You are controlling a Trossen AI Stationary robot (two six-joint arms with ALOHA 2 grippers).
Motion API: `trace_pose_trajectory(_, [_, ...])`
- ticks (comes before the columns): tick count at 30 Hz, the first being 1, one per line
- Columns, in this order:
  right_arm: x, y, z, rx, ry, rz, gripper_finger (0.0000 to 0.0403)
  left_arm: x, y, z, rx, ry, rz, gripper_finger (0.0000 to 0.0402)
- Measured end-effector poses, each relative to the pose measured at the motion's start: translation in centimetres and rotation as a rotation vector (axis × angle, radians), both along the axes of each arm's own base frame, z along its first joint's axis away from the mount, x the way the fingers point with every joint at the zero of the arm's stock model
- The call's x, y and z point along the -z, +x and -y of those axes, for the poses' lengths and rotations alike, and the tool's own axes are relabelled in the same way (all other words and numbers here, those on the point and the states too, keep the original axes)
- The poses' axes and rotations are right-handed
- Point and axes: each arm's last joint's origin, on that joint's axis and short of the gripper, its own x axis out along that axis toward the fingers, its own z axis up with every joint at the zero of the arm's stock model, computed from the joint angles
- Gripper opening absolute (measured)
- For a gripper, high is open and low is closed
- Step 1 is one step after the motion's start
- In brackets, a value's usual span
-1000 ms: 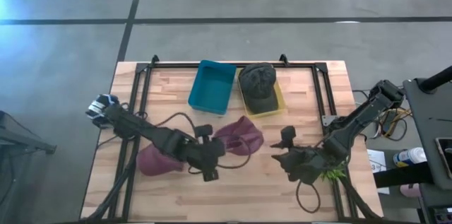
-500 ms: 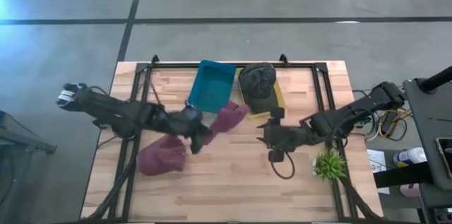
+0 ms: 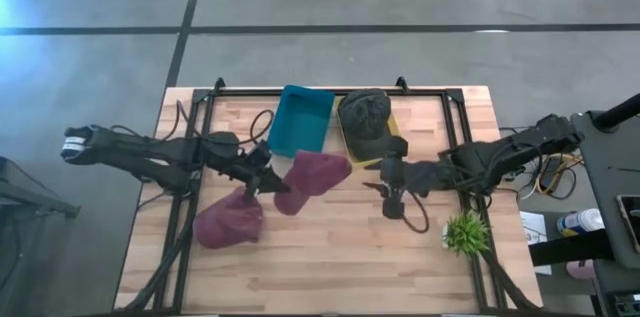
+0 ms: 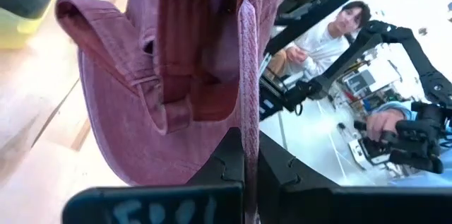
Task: Pick & Place hat
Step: Put the right pink cap into the blue bin
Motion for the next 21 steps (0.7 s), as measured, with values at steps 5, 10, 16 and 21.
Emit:
trace_pose_trajectory(5, [-0.7,0.4,0.8,-0.046,0.066,0.000,0.0176,0.1,0.2,0.1,0.015,-0.012,0.080,0.0005])
trace_pose_trajectory(10, [-0.4,0.9,1.7,-0.032,0.061,-0.022,0.0176,0.1,0.3,0.1,0.030,-0.024,0.080,0.0005])
trace_pose_trajectory(16, [-0.7,1.2,3.3,-0.045,0.121,-0.005,0.0176,-0.1,0.3,0.2,0.061,-0.039,0.092,0.0005])
trace_pose_trajectory(21, [-0.9,1.9,4.7,-0.089,0.200,0.038,0.0176,-0.2,0.3,0.2,0.064,-0.039,0.103,0.0005])
